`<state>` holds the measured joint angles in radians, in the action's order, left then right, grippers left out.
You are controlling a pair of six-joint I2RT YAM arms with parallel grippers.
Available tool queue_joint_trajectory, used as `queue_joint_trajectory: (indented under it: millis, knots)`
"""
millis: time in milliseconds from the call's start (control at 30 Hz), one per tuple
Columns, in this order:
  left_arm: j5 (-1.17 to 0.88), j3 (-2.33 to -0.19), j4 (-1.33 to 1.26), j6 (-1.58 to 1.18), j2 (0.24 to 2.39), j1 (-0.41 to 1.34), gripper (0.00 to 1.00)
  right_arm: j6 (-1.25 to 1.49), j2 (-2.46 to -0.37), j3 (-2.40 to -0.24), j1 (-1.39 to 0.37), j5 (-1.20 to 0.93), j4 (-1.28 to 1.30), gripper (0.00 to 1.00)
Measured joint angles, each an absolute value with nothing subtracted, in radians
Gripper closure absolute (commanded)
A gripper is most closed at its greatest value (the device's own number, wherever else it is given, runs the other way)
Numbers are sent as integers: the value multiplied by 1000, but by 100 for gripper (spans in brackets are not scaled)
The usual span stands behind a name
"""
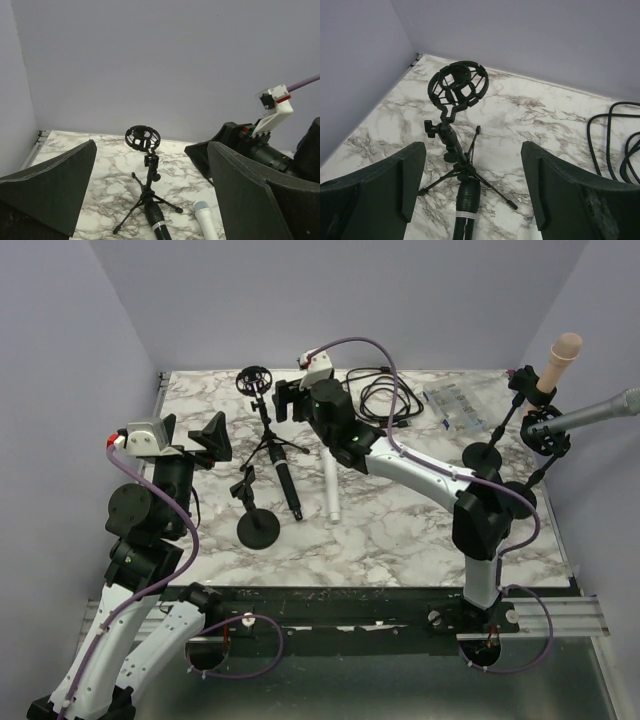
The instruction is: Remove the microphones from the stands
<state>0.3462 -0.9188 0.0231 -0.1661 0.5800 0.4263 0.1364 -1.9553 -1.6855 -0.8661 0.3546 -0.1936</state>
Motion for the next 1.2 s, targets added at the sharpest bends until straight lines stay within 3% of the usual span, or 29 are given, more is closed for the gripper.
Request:
queue_joint_trajectory:
  millis: [333,567,1200]
  knots:
    - [327,-919,25,-181,588,426,5,134,-1643,-1382,-824,491,-99,11]
    - [295,-919,31,-209,596,427,5,136,-1425,-1179,-650,696,-53,8]
    - [276,-919,38,-234,601,447,5,-86,-1330,-1428,-424,1119,-35,7]
